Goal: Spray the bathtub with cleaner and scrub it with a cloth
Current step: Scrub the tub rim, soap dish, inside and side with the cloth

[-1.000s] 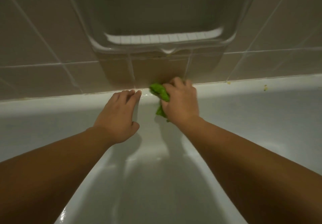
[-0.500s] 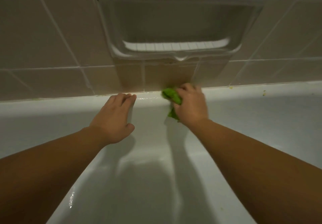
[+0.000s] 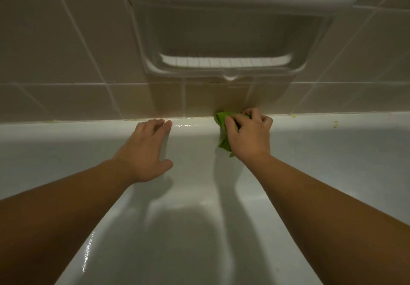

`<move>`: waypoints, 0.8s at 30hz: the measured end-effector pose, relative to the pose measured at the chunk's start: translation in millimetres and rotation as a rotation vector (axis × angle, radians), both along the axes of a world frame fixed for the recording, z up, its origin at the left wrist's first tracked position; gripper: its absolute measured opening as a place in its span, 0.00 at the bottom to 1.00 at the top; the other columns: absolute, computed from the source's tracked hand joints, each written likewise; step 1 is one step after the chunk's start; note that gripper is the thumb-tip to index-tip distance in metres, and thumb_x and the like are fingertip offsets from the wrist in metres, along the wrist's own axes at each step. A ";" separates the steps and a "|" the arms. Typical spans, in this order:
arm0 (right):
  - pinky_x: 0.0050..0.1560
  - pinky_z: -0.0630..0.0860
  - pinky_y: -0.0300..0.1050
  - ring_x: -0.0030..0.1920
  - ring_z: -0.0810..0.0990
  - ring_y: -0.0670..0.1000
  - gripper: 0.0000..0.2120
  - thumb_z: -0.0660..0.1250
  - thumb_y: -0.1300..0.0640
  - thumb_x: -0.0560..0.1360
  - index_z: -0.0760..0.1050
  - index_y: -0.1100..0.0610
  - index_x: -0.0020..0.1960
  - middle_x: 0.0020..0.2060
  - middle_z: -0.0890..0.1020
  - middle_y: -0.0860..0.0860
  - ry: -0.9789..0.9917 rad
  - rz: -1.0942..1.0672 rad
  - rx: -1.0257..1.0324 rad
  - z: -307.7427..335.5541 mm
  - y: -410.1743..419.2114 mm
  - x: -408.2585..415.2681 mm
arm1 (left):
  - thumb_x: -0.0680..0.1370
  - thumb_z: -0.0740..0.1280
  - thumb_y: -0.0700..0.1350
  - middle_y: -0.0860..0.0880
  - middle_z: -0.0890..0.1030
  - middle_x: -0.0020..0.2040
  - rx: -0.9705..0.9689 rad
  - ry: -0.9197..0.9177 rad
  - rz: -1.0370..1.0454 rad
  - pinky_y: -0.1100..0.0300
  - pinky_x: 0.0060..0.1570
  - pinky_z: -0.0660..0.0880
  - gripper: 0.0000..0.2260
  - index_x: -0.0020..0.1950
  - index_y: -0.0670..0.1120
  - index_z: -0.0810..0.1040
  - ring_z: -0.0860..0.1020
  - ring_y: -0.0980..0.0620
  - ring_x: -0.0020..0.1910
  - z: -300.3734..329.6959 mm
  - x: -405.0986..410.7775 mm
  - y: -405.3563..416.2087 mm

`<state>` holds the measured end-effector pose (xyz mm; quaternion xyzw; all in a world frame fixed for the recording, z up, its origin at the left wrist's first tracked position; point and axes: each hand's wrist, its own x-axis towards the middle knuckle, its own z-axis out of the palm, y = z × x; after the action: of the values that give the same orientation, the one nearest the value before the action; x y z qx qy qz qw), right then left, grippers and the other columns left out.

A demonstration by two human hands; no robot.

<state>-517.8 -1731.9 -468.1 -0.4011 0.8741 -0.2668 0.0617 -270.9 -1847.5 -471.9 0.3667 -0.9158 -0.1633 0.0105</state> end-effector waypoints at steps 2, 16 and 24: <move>0.63 0.71 0.53 0.62 0.63 0.58 0.15 0.63 0.39 0.81 0.81 0.45 0.60 0.64 0.71 0.48 0.033 0.014 0.034 -3.8 -1.8 3.3 | 0.69 0.65 0.60 0.48 0.55 0.80 -0.007 -0.004 0.002 0.50 0.75 0.60 0.45 0.83 0.51 0.53 0.52 0.47 0.77 -0.9 -0.3 0.7; 0.61 0.70 0.51 0.63 0.66 0.60 0.16 0.60 0.40 0.82 0.79 0.45 0.63 0.67 0.73 0.49 0.129 -0.102 0.049 -15.1 -22.4 43.7 | 0.75 0.71 0.52 0.46 0.54 0.81 -0.056 -0.093 -0.079 0.53 0.77 0.56 0.43 0.84 0.55 0.50 0.51 0.47 0.79 5.2 31.2 -18.6; 0.56 0.73 0.57 0.56 0.68 0.60 0.17 0.64 0.38 0.79 0.80 0.48 0.60 0.61 0.74 0.51 0.278 0.231 0.052 -12.5 -46.4 78.8 | 0.73 0.72 0.49 0.48 0.56 0.79 -0.012 -0.001 0.014 0.52 0.74 0.63 0.43 0.83 0.47 0.53 0.53 0.48 0.78 -0.8 45.5 -21.9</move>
<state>-439.0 -1778.2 -480.5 -0.5303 0.8289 -0.1770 -0.0189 -225.4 -1869.4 -472.7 0.3731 -0.9142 -0.1578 0.0135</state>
